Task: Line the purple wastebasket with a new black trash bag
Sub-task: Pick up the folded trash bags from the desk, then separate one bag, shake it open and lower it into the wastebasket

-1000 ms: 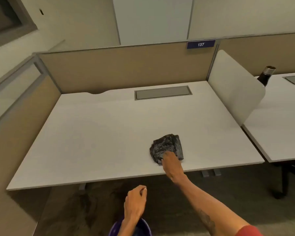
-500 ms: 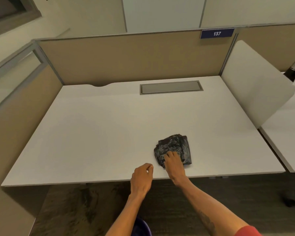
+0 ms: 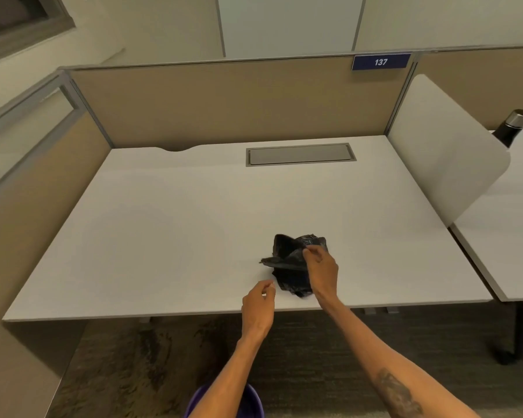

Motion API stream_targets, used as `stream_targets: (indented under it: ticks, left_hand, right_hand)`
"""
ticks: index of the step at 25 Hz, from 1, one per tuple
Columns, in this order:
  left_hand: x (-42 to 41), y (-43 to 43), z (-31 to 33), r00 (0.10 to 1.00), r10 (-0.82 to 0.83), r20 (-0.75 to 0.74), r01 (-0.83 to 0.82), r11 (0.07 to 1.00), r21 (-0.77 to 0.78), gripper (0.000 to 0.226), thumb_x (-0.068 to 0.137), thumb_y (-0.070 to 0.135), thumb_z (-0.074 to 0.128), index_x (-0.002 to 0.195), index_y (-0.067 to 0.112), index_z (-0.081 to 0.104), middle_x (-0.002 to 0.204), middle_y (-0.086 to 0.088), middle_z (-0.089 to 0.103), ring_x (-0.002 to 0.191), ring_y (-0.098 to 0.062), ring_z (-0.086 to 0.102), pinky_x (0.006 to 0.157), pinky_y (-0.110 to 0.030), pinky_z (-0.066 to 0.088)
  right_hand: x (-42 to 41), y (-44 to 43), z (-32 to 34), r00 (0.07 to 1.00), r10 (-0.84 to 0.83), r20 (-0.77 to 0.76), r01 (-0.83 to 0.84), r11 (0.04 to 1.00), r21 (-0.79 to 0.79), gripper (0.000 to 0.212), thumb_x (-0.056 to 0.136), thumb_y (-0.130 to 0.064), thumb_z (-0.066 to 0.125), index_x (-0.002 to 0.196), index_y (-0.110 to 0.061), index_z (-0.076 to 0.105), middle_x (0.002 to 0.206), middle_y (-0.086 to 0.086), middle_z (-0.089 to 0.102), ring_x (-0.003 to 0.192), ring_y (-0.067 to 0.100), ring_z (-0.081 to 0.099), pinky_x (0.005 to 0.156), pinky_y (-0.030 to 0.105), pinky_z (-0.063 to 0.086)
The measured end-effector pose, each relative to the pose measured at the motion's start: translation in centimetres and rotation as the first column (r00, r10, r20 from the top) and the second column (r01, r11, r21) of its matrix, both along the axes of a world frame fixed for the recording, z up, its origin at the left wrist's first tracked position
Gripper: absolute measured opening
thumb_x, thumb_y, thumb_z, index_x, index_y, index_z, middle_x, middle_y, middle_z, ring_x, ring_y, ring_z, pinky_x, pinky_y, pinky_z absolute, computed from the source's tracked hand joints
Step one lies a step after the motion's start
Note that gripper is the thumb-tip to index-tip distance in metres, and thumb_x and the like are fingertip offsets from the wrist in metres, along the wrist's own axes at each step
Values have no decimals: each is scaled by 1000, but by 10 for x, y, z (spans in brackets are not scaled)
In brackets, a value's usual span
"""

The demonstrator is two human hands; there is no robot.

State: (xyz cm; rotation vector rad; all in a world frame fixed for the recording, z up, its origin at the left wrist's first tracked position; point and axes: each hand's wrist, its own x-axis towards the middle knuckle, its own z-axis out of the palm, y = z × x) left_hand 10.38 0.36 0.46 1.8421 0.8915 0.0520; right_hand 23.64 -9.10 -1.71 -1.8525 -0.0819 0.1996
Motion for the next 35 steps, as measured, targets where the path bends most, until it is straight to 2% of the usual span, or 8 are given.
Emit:
stream_targets:
  ticks: [3, 7, 13, 18, 21, 27, 31, 35]
  left_hand:
    - [1, -15, 22, 981, 178, 76, -143, 931, -335, 45, 104, 40, 43, 139, 15, 53, 139, -8, 59, 125, -27, 57, 111, -47, 45]
    - [-5, -23, 58, 883, 452, 127, -234, 657, -717, 71, 93, 65, 45, 143, 14, 49, 133, -12, 60, 122, -34, 60, 102, -50, 51]
    - [-59, -22, 89, 874, 475, 99, -261, 632, -729, 44, 92, 46, 63, 123, 14, 60, 120, -12, 69, 104, -33, 68, 81, -44, 60]
    - [-151, -31, 91, 959, 183, 217, -73, 897, -437, 44, 88, 68, 52, 108, 33, 71, 111, 2, 74, 103, -17, 69, 91, -37, 58]
    - [-201, -35, 90, 947, 94, 307, 28, 929, -369, 46, 82, 68, 59, 100, 30, 76, 98, 7, 79, 92, -10, 74, 78, -24, 58]
    - [-269, -32, 100, 950, 117, 291, 43, 870, -491, 12, 90, 23, 71, 100, 18, 76, 96, -4, 80, 87, -14, 77, 68, -27, 61]
    - [-300, -21, 109, 953, 159, 258, 9, 835, -550, 15, 91, 7, 67, 104, 8, 74, 93, -7, 81, 86, -19, 78, 68, -27, 61]
    - [-328, -22, 111, 940, 210, 270, -17, 817, -577, 20, 85, 17, 76, 100, 4, 75, 95, -13, 80, 86, -22, 77, 69, -27, 62]
  right_hand:
    - [-6, -15, 35, 991, -31, -131, 69, 954, 293, 10, 93, -28, 63, 88, -34, 69, 91, -8, 71, 84, 10, 69, 65, 18, 54]
    - [-47, -32, 63, 989, 133, -68, -99, 925, 367, 6, 88, -24, 71, 93, -28, 72, 90, -7, 76, 84, 7, 72, 66, 18, 57]
    - [-135, -49, 83, 952, 263, -155, -152, 849, 507, 17, 88, -14, 69, 100, -25, 67, 103, 5, 76, 99, 21, 72, 77, 31, 56]
    - [-206, -54, 102, 906, 265, -331, 56, 699, 713, 25, 90, -9, 66, 114, -16, 65, 107, 12, 75, 95, 26, 73, 76, 38, 60]
    - [-242, -48, 109, 864, 219, -454, 180, 707, 683, 25, 96, -10, 59, 120, -9, 62, 108, 18, 72, 93, 29, 70, 81, 43, 60]
    - [-304, -39, 115, 798, 8, -603, 333, 828, 451, 16, 99, -11, 53, 107, -3, 65, 91, 15, 69, 72, 24, 67, 48, 27, 56]
    - [-345, -37, 109, 826, 72, -559, 95, 960, 263, 14, 97, -14, 57, 106, -9, 66, 98, 16, 71, 80, 24, 69, 59, 31, 55]
    - [-383, -43, 105, 846, 233, -480, -156, 968, 195, 15, 92, -24, 67, 101, -13, 70, 90, 12, 75, 68, 16, 69, 51, 25, 52]
